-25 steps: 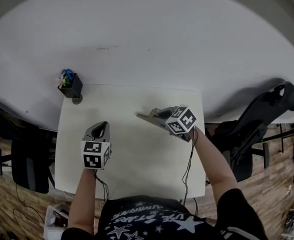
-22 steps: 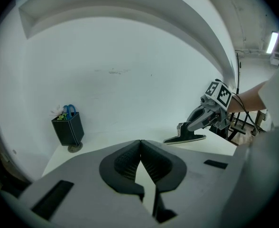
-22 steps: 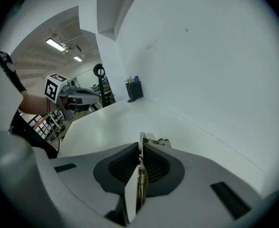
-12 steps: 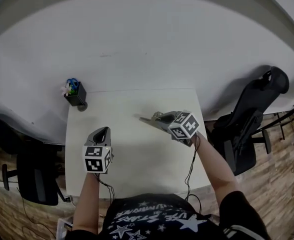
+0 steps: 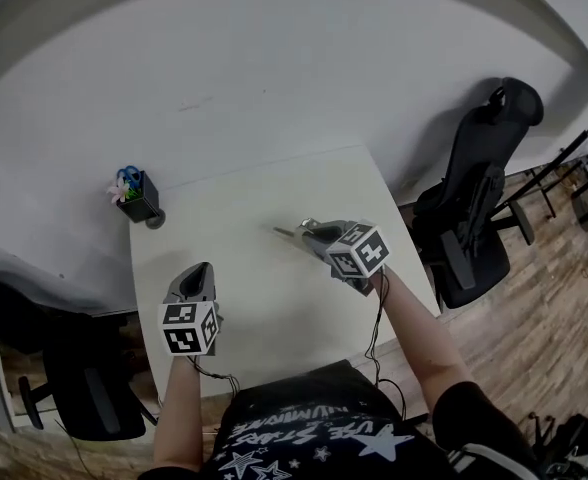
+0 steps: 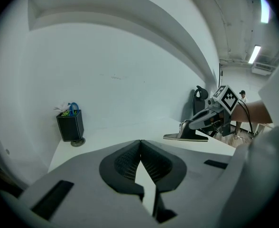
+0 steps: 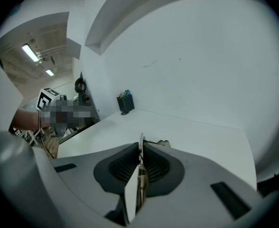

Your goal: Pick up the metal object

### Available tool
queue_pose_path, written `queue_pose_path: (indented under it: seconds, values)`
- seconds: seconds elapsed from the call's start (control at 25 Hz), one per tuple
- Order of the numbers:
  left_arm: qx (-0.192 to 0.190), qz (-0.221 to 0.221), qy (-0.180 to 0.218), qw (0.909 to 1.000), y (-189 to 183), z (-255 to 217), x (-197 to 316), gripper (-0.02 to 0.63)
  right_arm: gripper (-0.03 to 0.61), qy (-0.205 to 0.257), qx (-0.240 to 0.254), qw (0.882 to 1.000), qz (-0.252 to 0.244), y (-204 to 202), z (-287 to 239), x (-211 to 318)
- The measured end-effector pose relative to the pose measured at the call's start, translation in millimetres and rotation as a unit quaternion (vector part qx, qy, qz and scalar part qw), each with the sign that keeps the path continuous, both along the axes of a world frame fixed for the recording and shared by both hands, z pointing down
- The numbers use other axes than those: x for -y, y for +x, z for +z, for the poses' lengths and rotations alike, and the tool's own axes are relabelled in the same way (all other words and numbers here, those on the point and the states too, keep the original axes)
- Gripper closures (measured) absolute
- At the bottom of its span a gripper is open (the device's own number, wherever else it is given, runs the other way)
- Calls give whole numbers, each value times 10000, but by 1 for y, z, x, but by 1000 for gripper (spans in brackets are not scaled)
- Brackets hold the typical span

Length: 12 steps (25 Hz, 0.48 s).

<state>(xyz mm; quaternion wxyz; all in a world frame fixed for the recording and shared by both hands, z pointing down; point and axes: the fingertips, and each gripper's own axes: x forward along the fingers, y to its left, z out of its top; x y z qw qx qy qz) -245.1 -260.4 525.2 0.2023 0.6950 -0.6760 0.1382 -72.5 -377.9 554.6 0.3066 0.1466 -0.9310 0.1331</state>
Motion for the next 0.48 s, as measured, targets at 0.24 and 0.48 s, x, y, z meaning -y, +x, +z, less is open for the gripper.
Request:
queue_pose_path:
  seconds: [0.24, 0.48]
  values:
    - [-194, 436, -49, 9988, -8, 14, -2, 595, 520, -72, 221, 9937, 1093, 16, 9, -29]
    - [-235, 765, -145, 9967, 5, 26, -6, 595, 520, 19, 325, 9845, 1725, 36, 14, -58]
